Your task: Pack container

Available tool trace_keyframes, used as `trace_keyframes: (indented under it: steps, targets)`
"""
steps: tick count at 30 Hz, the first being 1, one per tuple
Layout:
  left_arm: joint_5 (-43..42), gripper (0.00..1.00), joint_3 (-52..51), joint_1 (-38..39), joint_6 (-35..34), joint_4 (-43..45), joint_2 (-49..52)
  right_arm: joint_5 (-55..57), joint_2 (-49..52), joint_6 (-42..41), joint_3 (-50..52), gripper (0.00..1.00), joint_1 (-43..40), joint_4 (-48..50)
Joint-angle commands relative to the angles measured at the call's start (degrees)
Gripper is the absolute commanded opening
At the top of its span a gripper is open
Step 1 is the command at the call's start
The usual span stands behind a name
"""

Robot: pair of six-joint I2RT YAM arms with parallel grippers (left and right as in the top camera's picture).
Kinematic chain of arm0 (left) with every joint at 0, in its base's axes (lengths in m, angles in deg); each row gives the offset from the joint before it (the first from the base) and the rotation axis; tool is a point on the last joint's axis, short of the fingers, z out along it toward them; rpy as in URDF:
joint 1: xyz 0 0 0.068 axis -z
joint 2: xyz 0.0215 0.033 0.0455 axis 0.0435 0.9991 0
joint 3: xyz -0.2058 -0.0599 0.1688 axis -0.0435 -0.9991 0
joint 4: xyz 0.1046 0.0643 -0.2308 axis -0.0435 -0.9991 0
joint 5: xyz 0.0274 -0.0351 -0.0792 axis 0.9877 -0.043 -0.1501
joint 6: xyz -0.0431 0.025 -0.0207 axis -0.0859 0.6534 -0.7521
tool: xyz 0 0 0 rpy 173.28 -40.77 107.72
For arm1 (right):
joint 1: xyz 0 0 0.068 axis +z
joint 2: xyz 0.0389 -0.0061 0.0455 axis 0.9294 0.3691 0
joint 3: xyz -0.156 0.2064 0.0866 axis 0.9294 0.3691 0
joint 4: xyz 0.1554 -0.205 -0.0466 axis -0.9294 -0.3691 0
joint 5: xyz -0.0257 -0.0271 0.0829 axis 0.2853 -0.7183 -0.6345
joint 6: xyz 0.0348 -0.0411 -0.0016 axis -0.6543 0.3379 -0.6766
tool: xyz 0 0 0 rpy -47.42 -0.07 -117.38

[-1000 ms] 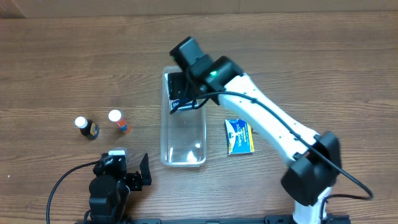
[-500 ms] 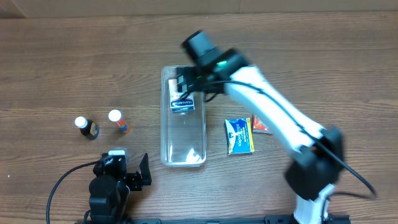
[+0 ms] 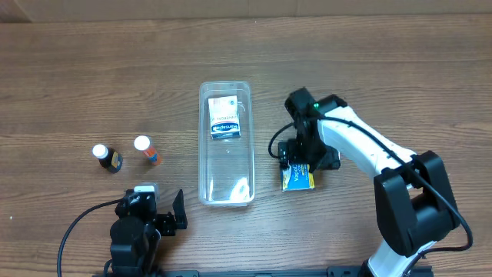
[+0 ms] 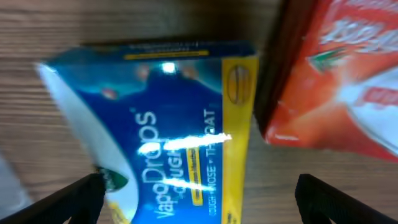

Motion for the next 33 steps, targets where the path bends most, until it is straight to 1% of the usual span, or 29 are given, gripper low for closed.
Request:
trace_keyframes:
  steps: [1, 6, 8, 9, 11, 13, 15, 18, 19, 23, 24, 25, 26, 29, 31, 33]
  targets:
    - [0.61, 1.00, -0.13, -0.33, 0.46, 0.07, -0.35, -3.45, -1.16, 0.28, 3.56, 1.00, 0.85, 2.12]
    - [0.61, 1.00, -0.13, -0.33, 0.46, 0.07, -0.35, -3.21, -1.16, 0.26, 4.09, 0.98, 4.68, 4.33]
    - [0.61, 1.00, -0.13, -0.33, 0.46, 0.07, -0.35, 0.35, -1.16, -3.08, 4.09, 0.93, 5.97, 3.93]
    - [0.61, 1.00, -0.15, -0.33, 0.46, 0.07, -0.35, 1.73, -1.16, -4.22, 4.09, 0.86, 5.97, 3.87]
    - [0.61, 1.00, -0.15, -0.33, 0.46, 0.07, -0.35, 3.74, -1.46, -5.77, 2.78, 0.84, 5.97, 3.17]
    - [0.61, 1.00, -0.13, -0.33, 0.46, 0.07, -0.35, 4.87, -2.54, -5.55, -3.80, 0.84, 6.14, -0.50]
    - [0.61, 1.00, -0.13, -0.33, 0.46, 0.07, -0.35, 6.73, -4.17, -5.35, -15.30, 0.84, 7.63, -5.81]
    - [0.61, 1.00, -0.15, -0.33, 0.46, 0.07, -0.35, 6.56, -4.66, -5.68, -30.77, 0.83, 11.28, -9.97]
    - [0.61, 1.00, -0.15, -0.33, 0.46, 0.07, -0.35, 5.97, -4.66, -6.21, -32.81, 0.83, 12.85, -9.62]
    - [0.63, 1.00, -0.13, -0.33, 0.46, 0.07, -0.35, 6.01, -4.17, -9.97, -31.26, 0.83, 16.02, -8.87]
    - [0.63, 1.00, -0.15, -0.33, 0.46, 0.07, -0.35, 7.23, -4.17, -10.34, -31.15, 0.88, 16.00, -9.07]
    - [0.61, 1.00, -0.13, -0.33, 0.46, 0.07, -0.35, 9.14, -4.17, -10.36, -31.15, 0.91, 15.67, -9.25]
    - [0.61, 1.00, -0.13, -0.33, 0.46, 0.07, -0.35, 11.54, -4.17, -10.34, -31.15, 0.93, 14.73, -9.46]
    - [0.61, 1.00, -0.13, -0.33, 0.46, 0.07, -0.35, 11.47, -4.00, -10.29, -29.68, 0.93, 11.39, -8.92]
    - [0.61, 1.00, -0.15, -0.33, 0.46, 0.07, -0.35, 11.45, -4.00, -10.29, -25.62, 0.92, 8.50, -5.62]
    - [0.61, 1.00, -0.15, -0.33, 0.48, 0.07, -0.35, 8.66, -4.00, -8.37, -21.53, 0.95, 5.49, -2.78]
